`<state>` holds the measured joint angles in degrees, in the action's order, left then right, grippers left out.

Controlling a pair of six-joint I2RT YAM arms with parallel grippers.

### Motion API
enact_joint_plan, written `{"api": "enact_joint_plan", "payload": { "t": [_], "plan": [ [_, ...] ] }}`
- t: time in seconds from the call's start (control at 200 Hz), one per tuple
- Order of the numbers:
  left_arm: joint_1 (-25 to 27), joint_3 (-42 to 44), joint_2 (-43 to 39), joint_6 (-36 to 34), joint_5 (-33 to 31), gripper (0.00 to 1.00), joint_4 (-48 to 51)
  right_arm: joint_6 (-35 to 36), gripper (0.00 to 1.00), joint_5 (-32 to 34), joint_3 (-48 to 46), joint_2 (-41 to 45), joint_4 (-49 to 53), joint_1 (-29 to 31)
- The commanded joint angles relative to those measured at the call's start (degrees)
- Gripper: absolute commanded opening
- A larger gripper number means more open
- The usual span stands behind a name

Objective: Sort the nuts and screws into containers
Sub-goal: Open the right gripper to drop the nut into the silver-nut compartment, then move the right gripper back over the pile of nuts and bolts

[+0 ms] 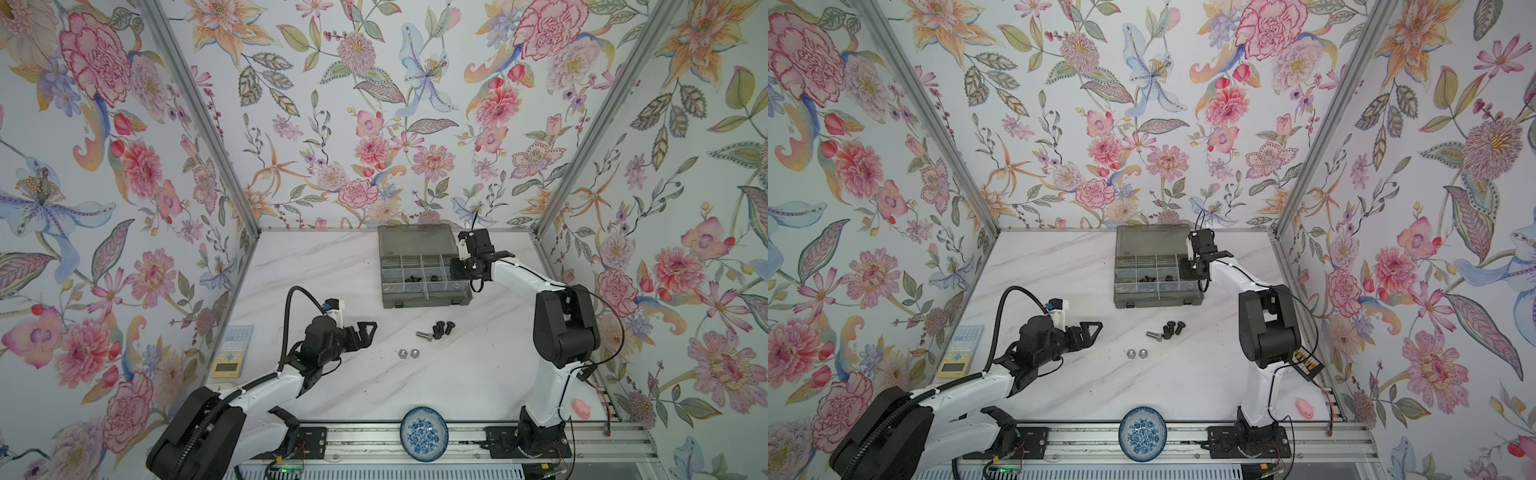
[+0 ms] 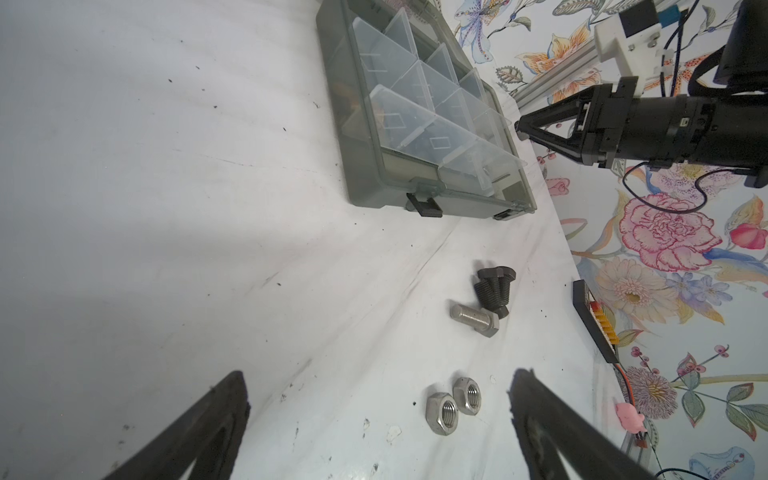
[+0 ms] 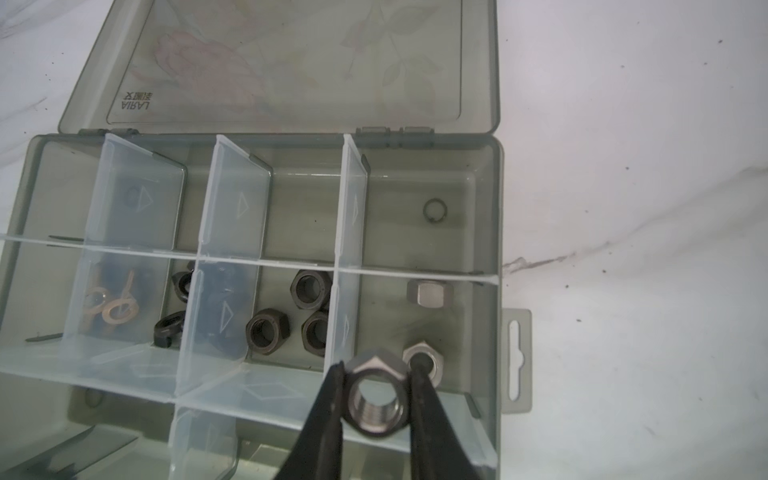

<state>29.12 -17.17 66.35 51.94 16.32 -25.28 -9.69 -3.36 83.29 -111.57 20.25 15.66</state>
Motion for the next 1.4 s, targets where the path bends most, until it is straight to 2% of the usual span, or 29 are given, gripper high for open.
{"api": "enact_joint_plan", "payload": {
  "t": [0.0, 0.255, 0.29, 0.415, 0.485, 0.691, 0.951, 1.191, 1.391],
  "plan": [
    [-0.8, -0.9, -0.9, 0.4, 0.3, 0.99, 0.8, -0.3, 0.09, 0.9, 1.8, -1.5, 1.5, 0.2],
    [-0.8, -1.8, 0.2, 0.0, 0.4, 0.99, 1.2, 0.2, 0.13, 0.3, 1.7, -2.8, 1.6, 0.2],
    [-0.9, -1.9, 0.4, 0.0, 0.5, 0.99, 1.2, 0.2, 0.17, 0.2, 1.8, -2.9, 1.7, 0.2],
    [-0.8, -2.1, 0.5, 0.0, 0.6, 1.0, 1.0, 0.3, 0.39, 0.1, 2.1, -2.6, 2.2, 0.2],
    [-0.9, -2.0, 0.4, 0.0, 0.7, 0.99, 1.0, 0.8, 0.46, -0.5, 2.3, -2.0, 2.6, 0.0],
    [-0.7, -1.7, -0.1, 0.2, 0.8, 0.99, 1.3, 2.5, 0.51, -5.2, 1.0, 2.9, 3.2, 0.0],
    [-0.8, -2.3, -1.0, -1.2, -0.1, 0.99, 4.1, 2.8, 0.57, -20.2, -6.4, 11.9, 5.4, 0.8],
    [-0.8, -2.9, 0.0, -1.0, 0.6, 0.99, 3.7, 3.8, 0.6, -22.7, -15.8, 18.8, 6.2, 5.7],
    [-0.8, -3.3, 1.2, -0.1, 0.6, 0.99, 3.4, 4.6, 0.62, -21.7, -21.2, 21.4, 6.8, 12.8]
  ]
}}
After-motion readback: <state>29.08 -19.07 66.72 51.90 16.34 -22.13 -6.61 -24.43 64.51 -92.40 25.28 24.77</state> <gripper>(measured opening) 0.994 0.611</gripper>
